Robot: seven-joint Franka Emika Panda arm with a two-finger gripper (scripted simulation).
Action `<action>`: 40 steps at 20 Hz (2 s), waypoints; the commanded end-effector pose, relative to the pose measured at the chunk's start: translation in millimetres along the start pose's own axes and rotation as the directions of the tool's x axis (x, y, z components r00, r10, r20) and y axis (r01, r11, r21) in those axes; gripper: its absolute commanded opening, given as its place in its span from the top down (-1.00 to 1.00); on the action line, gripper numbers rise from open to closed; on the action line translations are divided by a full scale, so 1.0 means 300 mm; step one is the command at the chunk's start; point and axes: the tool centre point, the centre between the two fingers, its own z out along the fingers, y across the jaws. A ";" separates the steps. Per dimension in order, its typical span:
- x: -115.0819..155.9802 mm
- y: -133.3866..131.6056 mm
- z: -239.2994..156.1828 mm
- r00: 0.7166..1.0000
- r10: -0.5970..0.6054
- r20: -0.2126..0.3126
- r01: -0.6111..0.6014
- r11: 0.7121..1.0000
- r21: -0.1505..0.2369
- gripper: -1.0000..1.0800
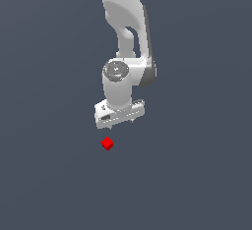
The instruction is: Pick up the red cube and move it to a goal position.
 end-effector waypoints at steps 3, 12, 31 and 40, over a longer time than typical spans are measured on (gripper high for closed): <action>0.010 0.072 0.074 0.995 -0.102 0.004 0.102 0.995 -0.002 -0.92; 0.055 0.203 0.212 0.956 -0.292 0.013 0.292 0.956 -0.005 -0.92; 0.103 0.276 0.293 0.915 -0.402 0.018 0.402 0.915 -0.007 -0.92; 0.102 0.276 0.293 0.916 -0.402 0.018 0.402 0.916 -0.007 1.00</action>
